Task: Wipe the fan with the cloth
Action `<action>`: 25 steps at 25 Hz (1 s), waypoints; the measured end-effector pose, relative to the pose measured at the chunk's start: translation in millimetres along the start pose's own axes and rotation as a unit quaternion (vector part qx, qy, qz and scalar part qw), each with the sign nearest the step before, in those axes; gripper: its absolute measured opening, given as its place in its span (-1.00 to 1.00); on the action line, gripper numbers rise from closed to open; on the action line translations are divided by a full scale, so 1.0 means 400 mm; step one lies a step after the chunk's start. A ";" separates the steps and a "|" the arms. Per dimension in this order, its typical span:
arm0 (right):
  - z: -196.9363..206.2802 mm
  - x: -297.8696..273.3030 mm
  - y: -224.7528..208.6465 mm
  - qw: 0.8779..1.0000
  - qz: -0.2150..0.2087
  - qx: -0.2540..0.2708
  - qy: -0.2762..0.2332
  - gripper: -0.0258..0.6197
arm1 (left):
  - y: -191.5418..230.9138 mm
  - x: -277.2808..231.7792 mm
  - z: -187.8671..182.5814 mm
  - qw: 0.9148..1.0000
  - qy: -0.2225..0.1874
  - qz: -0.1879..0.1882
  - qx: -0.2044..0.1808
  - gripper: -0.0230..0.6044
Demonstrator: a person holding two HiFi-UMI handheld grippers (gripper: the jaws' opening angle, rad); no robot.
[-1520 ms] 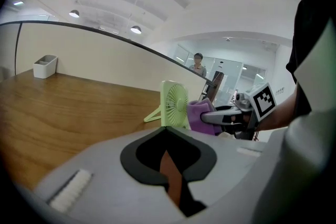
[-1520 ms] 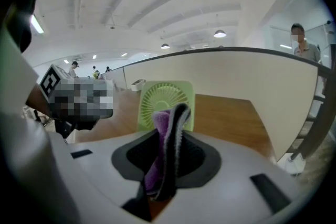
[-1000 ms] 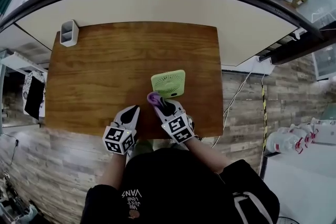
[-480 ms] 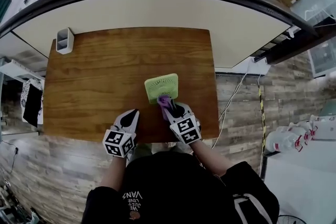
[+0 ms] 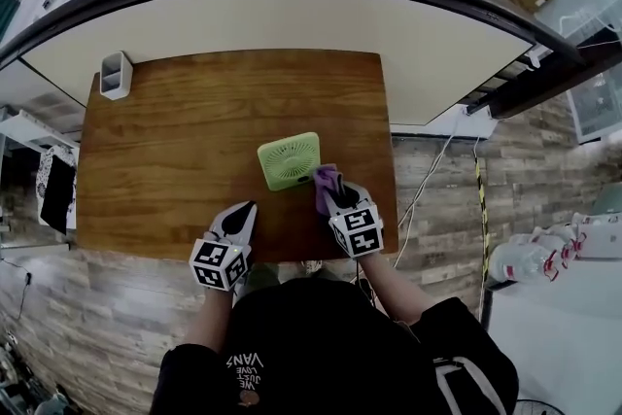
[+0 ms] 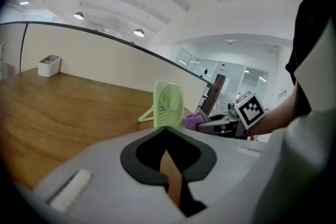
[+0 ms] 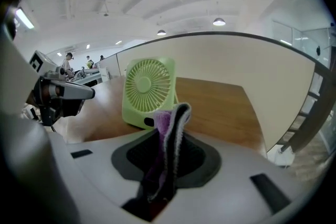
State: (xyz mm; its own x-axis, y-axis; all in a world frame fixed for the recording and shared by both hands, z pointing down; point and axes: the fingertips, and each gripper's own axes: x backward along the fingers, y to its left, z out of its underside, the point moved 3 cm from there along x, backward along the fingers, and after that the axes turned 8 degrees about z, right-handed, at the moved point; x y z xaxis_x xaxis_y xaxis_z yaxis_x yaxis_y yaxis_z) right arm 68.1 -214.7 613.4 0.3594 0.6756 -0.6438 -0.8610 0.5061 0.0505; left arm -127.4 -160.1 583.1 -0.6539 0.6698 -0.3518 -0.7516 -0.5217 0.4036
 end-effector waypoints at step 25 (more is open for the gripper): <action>-0.208 0.286 0.037 0.978 -0.121 -0.003 -0.169 -0.63 | -0.146 0.180 -0.104 0.980 -0.151 -0.131 0.018 -0.89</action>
State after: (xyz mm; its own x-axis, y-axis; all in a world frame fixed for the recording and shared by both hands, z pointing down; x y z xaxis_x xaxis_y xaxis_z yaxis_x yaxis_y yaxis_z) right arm 66.4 -174.4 477.0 0.6508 0.6748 -0.3479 -0.7372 0.6713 -0.0770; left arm -134.3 -103.4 498.9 -0.3798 0.9066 -0.1840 -0.8830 -0.2959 0.3645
